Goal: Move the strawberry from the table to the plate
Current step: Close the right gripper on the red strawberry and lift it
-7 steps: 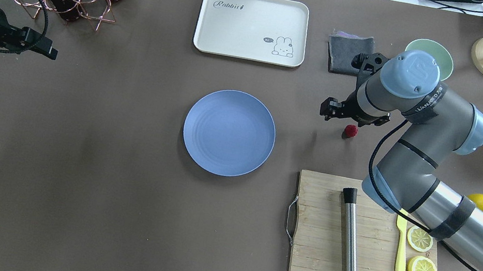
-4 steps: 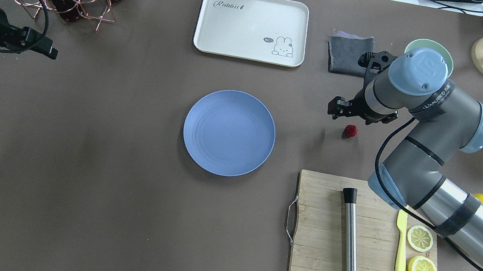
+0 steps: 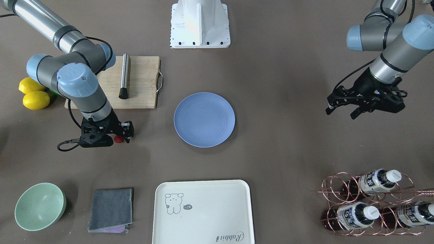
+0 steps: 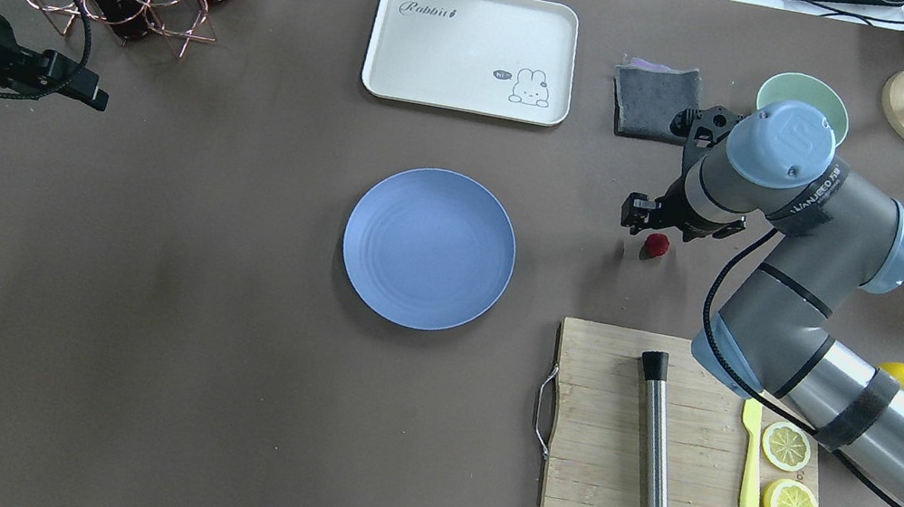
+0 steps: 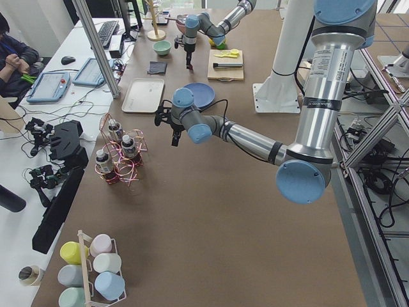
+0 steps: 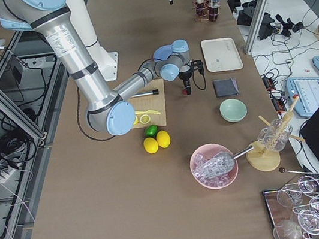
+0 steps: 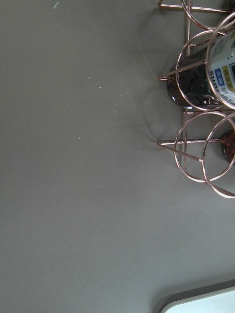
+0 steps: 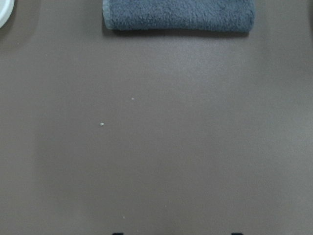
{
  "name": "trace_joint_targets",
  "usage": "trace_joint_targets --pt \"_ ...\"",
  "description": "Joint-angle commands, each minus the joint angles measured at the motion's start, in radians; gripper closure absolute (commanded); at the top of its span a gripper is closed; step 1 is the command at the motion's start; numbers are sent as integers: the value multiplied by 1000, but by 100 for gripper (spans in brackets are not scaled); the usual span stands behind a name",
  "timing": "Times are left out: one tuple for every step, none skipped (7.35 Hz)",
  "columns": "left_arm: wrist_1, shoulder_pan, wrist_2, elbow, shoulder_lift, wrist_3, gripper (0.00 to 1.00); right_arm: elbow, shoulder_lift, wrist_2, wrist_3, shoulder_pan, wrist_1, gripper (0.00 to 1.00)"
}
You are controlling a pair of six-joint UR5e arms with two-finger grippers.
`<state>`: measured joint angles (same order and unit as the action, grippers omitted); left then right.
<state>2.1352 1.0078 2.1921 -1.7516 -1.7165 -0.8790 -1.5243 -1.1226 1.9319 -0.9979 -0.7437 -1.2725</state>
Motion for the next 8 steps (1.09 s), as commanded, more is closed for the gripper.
trace_joint_targets --pt "-1 0 0 0 0 0 2 4 -16 -14 -1 20 1 35" --pt "0 0 0 0 0 0 2 3 -19 -16 -2 21 1 39" --pt "-1 0 2 0 0 0 2 -2 -22 -16 -2 23 1 44" --pt "-1 3 6 3 0 2 2 -8 -20 -16 -30 26 1 76" --pt "-3 24 8 7 2 3 2 -11 -14 -16 -48 29 1 100" --pt "-8 61 20 21 3 36 2 -29 -10 -14 -50 30 1 100" --pt "-64 131 81 44 3 169 2 -49 -8 -11 -51 30 -2 100" --pt "-158 222 134 43 9 310 2 -57 -3 -10 -53 32 -2 100"
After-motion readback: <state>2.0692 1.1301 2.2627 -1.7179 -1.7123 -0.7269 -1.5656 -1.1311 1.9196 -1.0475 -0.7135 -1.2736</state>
